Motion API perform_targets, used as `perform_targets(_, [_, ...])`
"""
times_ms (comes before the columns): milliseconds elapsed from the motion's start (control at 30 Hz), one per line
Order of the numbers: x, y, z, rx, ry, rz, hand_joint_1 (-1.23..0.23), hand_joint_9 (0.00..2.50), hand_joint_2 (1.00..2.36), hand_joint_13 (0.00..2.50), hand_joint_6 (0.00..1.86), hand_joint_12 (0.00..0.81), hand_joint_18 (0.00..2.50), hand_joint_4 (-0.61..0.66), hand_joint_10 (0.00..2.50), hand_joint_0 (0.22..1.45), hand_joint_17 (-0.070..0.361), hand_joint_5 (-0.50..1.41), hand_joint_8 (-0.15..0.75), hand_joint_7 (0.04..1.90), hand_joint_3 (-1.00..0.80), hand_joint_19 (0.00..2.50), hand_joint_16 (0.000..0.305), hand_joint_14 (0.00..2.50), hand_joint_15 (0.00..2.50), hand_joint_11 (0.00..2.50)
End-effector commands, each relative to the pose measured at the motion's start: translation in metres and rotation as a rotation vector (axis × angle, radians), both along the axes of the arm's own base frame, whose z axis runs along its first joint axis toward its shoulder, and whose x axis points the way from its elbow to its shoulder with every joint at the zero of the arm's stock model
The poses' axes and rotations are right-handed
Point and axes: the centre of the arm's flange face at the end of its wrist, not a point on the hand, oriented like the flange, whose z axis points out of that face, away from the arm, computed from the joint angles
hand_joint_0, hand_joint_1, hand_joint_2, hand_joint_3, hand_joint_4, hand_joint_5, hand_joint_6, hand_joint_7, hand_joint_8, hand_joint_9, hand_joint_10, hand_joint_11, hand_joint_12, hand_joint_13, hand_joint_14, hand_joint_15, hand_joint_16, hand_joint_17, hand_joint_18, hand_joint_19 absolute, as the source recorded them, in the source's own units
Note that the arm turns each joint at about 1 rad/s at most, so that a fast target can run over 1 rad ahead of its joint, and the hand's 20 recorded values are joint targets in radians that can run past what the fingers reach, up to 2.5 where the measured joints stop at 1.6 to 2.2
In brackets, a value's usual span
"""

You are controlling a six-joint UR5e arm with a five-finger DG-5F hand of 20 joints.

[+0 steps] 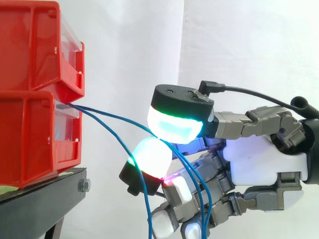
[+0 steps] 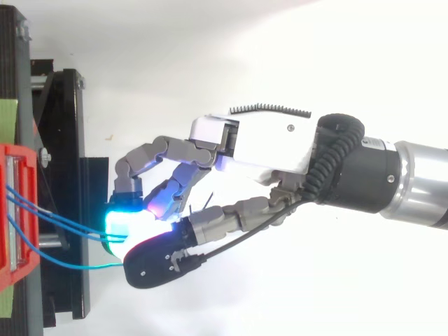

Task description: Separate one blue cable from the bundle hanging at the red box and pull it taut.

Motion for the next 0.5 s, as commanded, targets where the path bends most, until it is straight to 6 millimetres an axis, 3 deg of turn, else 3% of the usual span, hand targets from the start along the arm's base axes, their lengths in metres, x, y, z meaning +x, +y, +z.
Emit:
perform_targets(0, [-0.0002,0.0001,-0.0005,-0.001,0.000,0.000,-0.83,0.94,1.02,0.81,0.85,0.392,0.84,0.17,0.02,0.70,0.106,-0.20,0.343,1.17,-0.30,0.62,0.047,0.02,0.55,0.87])
perform_targets(267, [-0.0003,0.0010,-0.0006,0.000,0.001,-0.001,-0.84,0.91,1.00,0.79,0.85,0.385,0.82,0.20,0.02,0.77,0.103,-0.21,0.334,1.11,-0.47,0.61,0.046,0.02,0.55,0.88])
perform_targets(467, [-0.0003,0.0010,-0.0006,-0.001,0.002,-0.001,-0.71,0.92,1.00,0.80,0.85,0.381,0.82,0.20,0.02,0.63,0.103,-0.21,0.326,1.11,-0.50,0.63,0.046,0.02,0.55,0.88])
